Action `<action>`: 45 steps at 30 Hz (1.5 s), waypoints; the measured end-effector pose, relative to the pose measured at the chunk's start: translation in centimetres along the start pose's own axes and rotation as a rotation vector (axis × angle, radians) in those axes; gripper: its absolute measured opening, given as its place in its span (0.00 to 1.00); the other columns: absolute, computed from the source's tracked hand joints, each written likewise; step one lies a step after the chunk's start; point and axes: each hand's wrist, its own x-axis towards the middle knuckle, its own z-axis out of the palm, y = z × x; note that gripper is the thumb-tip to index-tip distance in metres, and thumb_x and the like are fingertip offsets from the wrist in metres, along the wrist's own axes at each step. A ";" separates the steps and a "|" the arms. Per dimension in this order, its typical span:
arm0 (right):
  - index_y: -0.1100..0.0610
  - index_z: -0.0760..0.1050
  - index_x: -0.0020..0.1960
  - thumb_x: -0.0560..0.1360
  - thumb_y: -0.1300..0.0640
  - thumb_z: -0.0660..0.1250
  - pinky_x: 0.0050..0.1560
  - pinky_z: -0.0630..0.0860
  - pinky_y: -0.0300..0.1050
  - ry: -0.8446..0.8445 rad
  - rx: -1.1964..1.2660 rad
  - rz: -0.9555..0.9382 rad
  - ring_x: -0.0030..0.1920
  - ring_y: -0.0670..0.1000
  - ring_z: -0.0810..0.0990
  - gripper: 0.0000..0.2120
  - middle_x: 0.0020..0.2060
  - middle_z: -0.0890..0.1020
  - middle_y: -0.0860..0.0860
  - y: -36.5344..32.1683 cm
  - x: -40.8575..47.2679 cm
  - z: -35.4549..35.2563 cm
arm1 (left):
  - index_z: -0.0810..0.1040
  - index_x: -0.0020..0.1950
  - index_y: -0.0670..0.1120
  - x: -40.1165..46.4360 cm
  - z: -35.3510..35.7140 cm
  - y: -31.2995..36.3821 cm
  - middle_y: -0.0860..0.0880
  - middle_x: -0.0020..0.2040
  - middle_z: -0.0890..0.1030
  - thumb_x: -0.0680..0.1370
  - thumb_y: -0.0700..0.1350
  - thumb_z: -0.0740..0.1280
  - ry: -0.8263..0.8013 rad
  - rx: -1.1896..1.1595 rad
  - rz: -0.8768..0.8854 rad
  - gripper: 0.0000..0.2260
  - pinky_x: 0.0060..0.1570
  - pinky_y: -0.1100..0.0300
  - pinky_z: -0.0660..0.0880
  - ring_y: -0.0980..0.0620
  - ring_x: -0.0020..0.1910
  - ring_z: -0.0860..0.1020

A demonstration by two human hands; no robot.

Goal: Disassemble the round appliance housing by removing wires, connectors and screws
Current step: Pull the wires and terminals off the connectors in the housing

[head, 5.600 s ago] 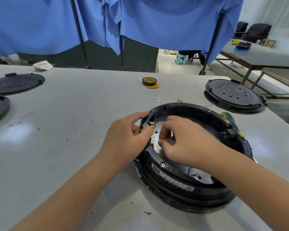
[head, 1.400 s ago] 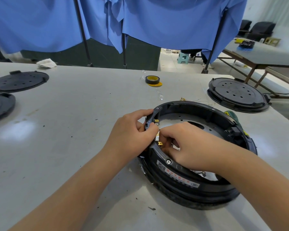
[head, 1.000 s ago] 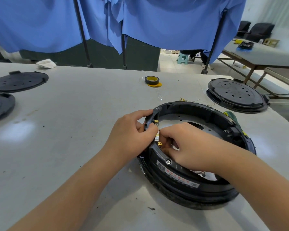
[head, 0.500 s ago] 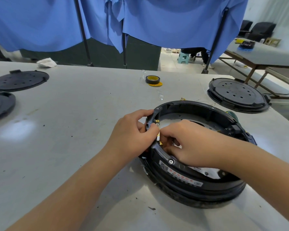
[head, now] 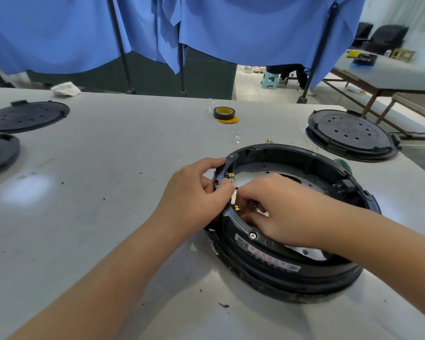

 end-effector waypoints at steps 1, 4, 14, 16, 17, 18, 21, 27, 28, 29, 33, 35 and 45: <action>0.53 0.73 0.39 0.72 0.61 0.65 0.35 0.65 0.37 0.006 0.005 0.009 0.35 0.46 0.71 0.05 0.32 0.75 0.45 0.0 -0.1 0.0 | 0.79 0.60 0.51 0.0 0.0 0.0 0.53 0.19 0.66 0.74 0.43 0.66 0.001 -0.004 -0.003 0.14 0.26 0.70 0.63 0.57 0.21 0.65; 0.52 0.73 0.38 0.73 0.60 0.65 0.34 0.67 0.34 0.008 0.044 0.043 0.34 0.45 0.73 0.05 0.32 0.77 0.46 -0.1 -0.2 0.1 | 0.78 0.60 0.52 -0.1 -0.1 0.1 0.54 0.19 0.66 0.74 0.43 0.66 -0.001 -0.004 -0.003 0.14 0.27 0.70 0.64 0.57 0.21 0.65; 0.54 0.73 0.39 0.73 0.61 0.65 0.36 0.68 0.40 0.011 -0.002 0.005 0.35 0.47 0.72 0.05 0.32 0.76 0.46 -0.1 -0.1 0.2 | 0.78 0.60 0.51 -0.1 -0.1 0.2 0.54 0.18 0.66 0.74 0.43 0.66 -0.003 0.012 -0.003 0.14 0.26 0.71 0.64 0.57 0.20 0.65; 0.52 0.73 0.37 0.72 0.61 0.65 0.35 0.68 0.36 0.021 0.032 0.020 0.34 0.45 0.73 0.07 0.30 0.75 0.45 0.0 -0.1 0.2 | 0.78 0.60 0.50 0.0 -0.2 0.2 0.54 0.18 0.66 0.74 0.44 0.66 -0.001 0.020 -0.004 0.15 0.26 0.71 0.64 0.57 0.20 0.65; 0.51 0.72 0.36 0.72 0.61 0.66 0.36 0.69 0.35 0.020 0.054 0.030 0.34 0.43 0.73 0.08 0.28 0.75 0.44 0.1 -0.2 0.3 | 0.78 0.61 0.50 -0.1 -0.2 0.2 0.54 0.18 0.66 0.74 0.44 0.66 -0.002 0.021 -0.004 0.15 0.26 0.71 0.64 0.57 0.20 0.65; 0.51 0.72 0.35 0.71 0.61 0.66 0.37 0.69 0.34 0.018 0.072 0.035 0.35 0.41 0.74 0.09 0.28 0.75 0.42 0.1 -0.2 0.3 | 0.78 0.61 0.50 -0.1 -0.2 0.2 0.54 0.18 0.66 0.74 0.44 0.66 -0.005 0.023 -0.003 0.15 0.26 0.71 0.64 0.57 0.21 0.65; 0.47 0.71 0.35 0.72 0.61 0.66 0.39 0.67 0.28 -0.001 0.095 0.008 0.36 0.33 0.72 0.11 0.31 0.74 0.29 0.3 -0.1 0.0 | 0.78 0.61 0.51 -0.2 -0.1 0.3 0.54 0.19 0.66 0.75 0.45 0.65 -0.010 0.046 -0.001 0.15 0.27 0.70 0.65 0.57 0.21 0.66; 0.43 0.79 0.46 0.71 0.49 0.72 0.41 0.62 0.28 0.052 0.039 -0.011 0.42 0.29 0.70 0.05 0.34 0.73 0.32 1.2 -0.9 -1.2 | 0.77 0.61 0.54 -0.4 -0.3 0.8 0.54 0.19 0.68 0.75 0.48 0.65 -0.024 0.103 -0.004 0.15 0.28 0.68 0.67 0.57 0.22 0.68; 0.43 0.79 0.46 0.71 0.48 0.72 0.43 0.62 0.29 0.065 0.019 -0.019 0.42 0.31 0.70 0.05 0.37 0.73 0.34 1.3 -1.2 -1.3 | 0.77 0.60 0.55 -0.5 -0.4 0.9 0.55 0.19 0.68 0.75 0.49 0.65 -0.021 0.116 -0.006 0.14 0.29 0.69 0.67 0.58 0.22 0.69; 0.44 0.79 0.46 0.71 0.48 0.72 0.43 0.63 0.31 0.080 0.005 -0.024 0.43 0.33 0.69 0.05 0.39 0.73 0.36 1.3 -1.5 -1.3 | 0.78 0.58 0.55 -0.5 -0.5 1.1 0.56 0.19 0.69 0.74 0.50 0.65 -0.016 0.132 -0.008 0.13 0.29 0.69 0.67 0.59 0.22 0.70; 0.42 0.77 0.48 0.69 0.39 0.64 0.42 0.65 0.35 0.037 0.011 0.065 0.39 0.35 0.70 0.12 0.38 0.76 0.38 1.3 -2.4 -1.0 | 0.76 0.60 0.57 -0.6 -0.9 1.5 0.58 0.19 0.72 0.73 0.56 0.64 -0.056 0.216 -0.034 0.16 0.32 0.66 0.65 0.61 0.26 0.73; 0.39 0.75 0.51 0.69 0.38 0.61 0.40 0.69 0.38 -0.029 0.033 0.114 0.39 0.35 0.72 0.13 0.35 0.77 0.35 1.3 -2.5 -0.9 | 0.73 0.63 0.60 -0.7 -1.1 1.8 0.61 0.22 0.74 0.73 0.58 0.64 -0.099 0.266 -0.045 0.19 0.32 0.66 0.65 0.62 0.28 0.74; 0.47 0.78 0.47 0.73 0.50 0.68 0.51 0.72 0.45 0.040 -0.030 -0.127 0.51 0.44 0.74 0.03 0.49 0.76 0.39 1.6 -3.0 -1.1 | 0.71 0.65 0.57 -0.4 -1.6 2.9 0.64 0.25 0.74 0.73 0.52 0.63 -0.217 0.387 -0.015 0.19 0.31 0.66 0.63 0.60 0.32 0.73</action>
